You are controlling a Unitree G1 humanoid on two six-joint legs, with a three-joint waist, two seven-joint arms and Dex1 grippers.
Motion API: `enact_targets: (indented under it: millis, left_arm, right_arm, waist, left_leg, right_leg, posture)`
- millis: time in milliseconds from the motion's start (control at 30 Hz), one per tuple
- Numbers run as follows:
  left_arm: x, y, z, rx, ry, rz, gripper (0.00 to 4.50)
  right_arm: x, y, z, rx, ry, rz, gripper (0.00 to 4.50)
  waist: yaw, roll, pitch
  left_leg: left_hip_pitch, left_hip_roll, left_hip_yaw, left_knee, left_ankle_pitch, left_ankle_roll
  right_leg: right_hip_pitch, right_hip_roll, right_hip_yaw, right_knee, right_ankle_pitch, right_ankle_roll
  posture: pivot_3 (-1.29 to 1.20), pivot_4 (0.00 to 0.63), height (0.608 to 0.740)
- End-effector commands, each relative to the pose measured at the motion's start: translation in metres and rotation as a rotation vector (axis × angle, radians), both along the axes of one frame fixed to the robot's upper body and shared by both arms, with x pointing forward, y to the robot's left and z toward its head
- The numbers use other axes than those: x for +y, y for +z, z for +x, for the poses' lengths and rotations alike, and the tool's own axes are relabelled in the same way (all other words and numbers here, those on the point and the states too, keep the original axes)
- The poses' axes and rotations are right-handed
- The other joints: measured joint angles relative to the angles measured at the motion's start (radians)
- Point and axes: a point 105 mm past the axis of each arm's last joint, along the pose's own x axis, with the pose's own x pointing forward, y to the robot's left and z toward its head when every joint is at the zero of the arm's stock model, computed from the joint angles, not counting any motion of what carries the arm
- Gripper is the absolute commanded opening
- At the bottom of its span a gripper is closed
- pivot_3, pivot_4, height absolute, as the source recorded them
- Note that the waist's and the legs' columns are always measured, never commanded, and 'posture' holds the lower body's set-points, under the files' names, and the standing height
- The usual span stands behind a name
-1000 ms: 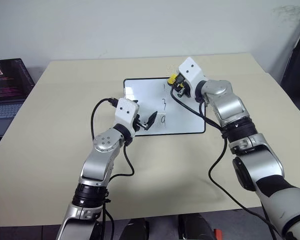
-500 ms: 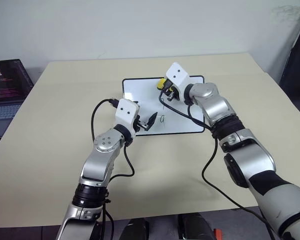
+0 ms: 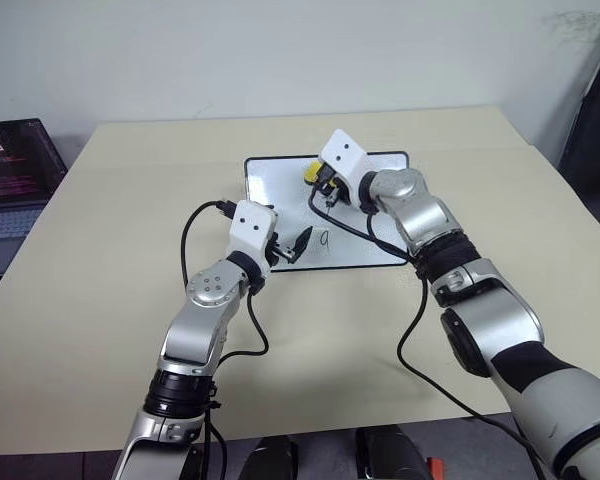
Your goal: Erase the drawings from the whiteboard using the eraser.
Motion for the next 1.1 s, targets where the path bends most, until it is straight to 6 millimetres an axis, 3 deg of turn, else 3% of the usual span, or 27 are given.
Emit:
enact_targets:
  millis: [33, 300, 533, 900, 1100]
  left_arm:
    - [-0.003, 0.013, -0.002, -0.06, -0.016, -0.006, 4.5]
    - [-0.007, 0.012, 0.0, -0.061, -0.037, -0.005, 4.5]
    - [-0.008, 0.013, 0.0, -0.064, -0.045, -0.004, 4.5]
    - [-0.002, 0.013, -0.003, -0.065, -0.019, -0.003, 4.5]
    - [0.002, 0.012, -0.007, -0.06, 0.003, -0.006, 4.5]
  right_arm:
    - [-0.003, 0.036, -0.009, -0.077, 0.016, 0.092, 1.12]
    - [-0.027, 0.046, -0.013, -0.098, -0.053, 0.104, 1.12]
    - [-0.031, 0.039, -0.009, -0.089, -0.082, 0.089, 1.12]
    - [-0.032, 0.0, 0.005, -0.021, -0.1, -0.027, 1.12]
    - [-0.026, -0.008, 0.008, -0.001, -0.085, -0.04, 1.12]
  waist:
    - [0.001, 0.0, 0.0]
    - [0.003, 0.0, 0.0]
    - [0.002, 0.0, 0.0]
    - [0.0, 0.0, 0.0]
    - [-0.002, 0.0, 0.0]
  left_leg:
    - [-0.001, 0.0, 0.0, 0.0, 0.0, 0.0]
    - [-0.002, 0.0, 0.0, 0.0, 0.0, 0.0]
    - [-0.001, 0.0, 0.0, 0.0, 0.0, 0.0]
    - [-0.001, 0.0, 0.001, 0.0, 0.0, 0.0]
    - [0.002, 0.0, 0.001, 0.0, 0.0, 0.0]
  right_leg:
    - [0.0, 0.0, 0.0, -0.001, 0.0, 0.0]
    - [-0.001, -0.001, 0.0, -0.001, 0.0, 0.0]
    - [-0.001, 0.0, 0.0, -0.001, 0.0, 0.0]
    - [-0.001, 0.0, 0.0, -0.001, 0.0, 0.0]
    - [0.002, 0.0, 0.0, 0.001, 0.0, 0.0]
  posture:
    - [0.0, 0.15, 0.74]
    - [0.0, 0.15, 0.74]
    - [0.0, 0.15, 0.74]
    - [0.0, 0.15, 0.74]
    - [0.0, 0.15, 0.74]
